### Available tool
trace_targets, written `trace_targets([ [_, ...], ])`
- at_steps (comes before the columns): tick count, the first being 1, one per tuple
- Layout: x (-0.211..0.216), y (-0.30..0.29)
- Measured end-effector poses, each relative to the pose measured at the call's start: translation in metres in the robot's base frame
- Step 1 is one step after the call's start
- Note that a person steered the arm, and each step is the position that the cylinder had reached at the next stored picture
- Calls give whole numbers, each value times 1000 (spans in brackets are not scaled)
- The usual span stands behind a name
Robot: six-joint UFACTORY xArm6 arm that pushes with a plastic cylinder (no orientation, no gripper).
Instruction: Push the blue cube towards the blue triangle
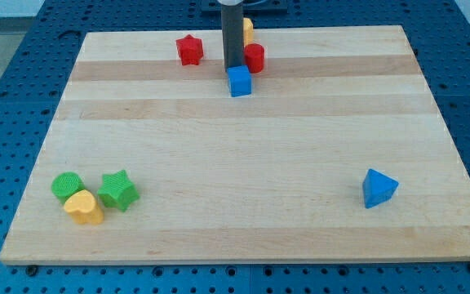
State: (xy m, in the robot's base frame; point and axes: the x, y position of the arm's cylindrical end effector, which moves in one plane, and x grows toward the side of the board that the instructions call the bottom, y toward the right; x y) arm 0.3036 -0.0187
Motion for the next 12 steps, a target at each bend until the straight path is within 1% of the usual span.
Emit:
trace_targets([
  [3,0,-4],
  [4,0,-18],
  [9,0,-144],
  [11,0,-144],
  [12,0,-109],
])
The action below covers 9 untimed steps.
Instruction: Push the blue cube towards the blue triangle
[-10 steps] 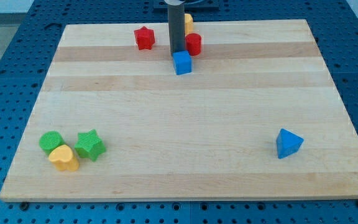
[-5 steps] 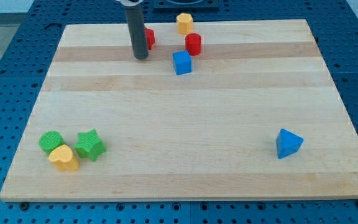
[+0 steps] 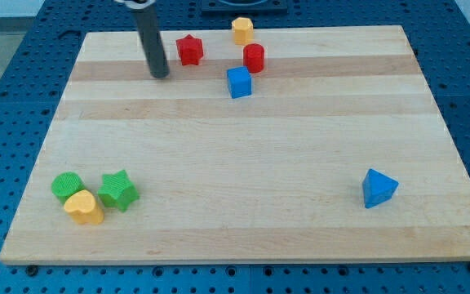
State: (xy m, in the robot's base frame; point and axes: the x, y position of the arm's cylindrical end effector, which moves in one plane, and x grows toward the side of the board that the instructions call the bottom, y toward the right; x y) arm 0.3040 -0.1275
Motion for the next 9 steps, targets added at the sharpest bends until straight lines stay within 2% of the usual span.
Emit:
trace_targets([
  [2,24,99],
  [4,8,123],
  [5,13,150],
  [6,43,170],
  [9,141,182],
])
